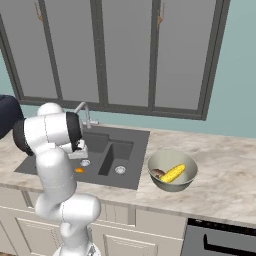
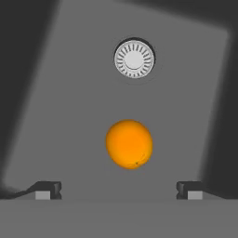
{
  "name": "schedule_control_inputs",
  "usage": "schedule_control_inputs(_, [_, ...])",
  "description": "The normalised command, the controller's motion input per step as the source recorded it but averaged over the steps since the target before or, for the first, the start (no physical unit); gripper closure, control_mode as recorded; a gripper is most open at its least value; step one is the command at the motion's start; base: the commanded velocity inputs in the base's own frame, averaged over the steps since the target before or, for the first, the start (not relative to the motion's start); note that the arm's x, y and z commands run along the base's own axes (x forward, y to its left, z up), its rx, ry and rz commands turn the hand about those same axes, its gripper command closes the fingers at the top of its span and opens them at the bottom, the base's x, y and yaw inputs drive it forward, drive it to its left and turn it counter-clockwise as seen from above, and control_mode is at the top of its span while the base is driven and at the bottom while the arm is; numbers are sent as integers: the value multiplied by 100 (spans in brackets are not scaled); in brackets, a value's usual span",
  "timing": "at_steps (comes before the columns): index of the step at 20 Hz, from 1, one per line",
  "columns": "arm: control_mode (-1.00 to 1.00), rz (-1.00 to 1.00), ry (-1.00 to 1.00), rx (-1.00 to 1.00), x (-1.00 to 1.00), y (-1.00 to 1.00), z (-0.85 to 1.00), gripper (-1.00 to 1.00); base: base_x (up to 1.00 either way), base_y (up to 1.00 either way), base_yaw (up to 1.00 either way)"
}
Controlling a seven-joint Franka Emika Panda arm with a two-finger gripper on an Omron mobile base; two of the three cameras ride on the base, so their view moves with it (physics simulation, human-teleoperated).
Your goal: There is a mixed pile of frozen fruits and vegetables on the counter. Locate all the frozen vegetables and place the items in a bowl on the counter. Take all the frozen fruits and defrost them in a running sink.
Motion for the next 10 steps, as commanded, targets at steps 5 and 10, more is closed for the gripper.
schedule_control_inputs(5, [-100,-2,-7,3,-18,0,42,-100,0,0,0])
schedule_control_inputs(10, [-100,-1,-5,8,-27,3,27,-100,0,0,0])
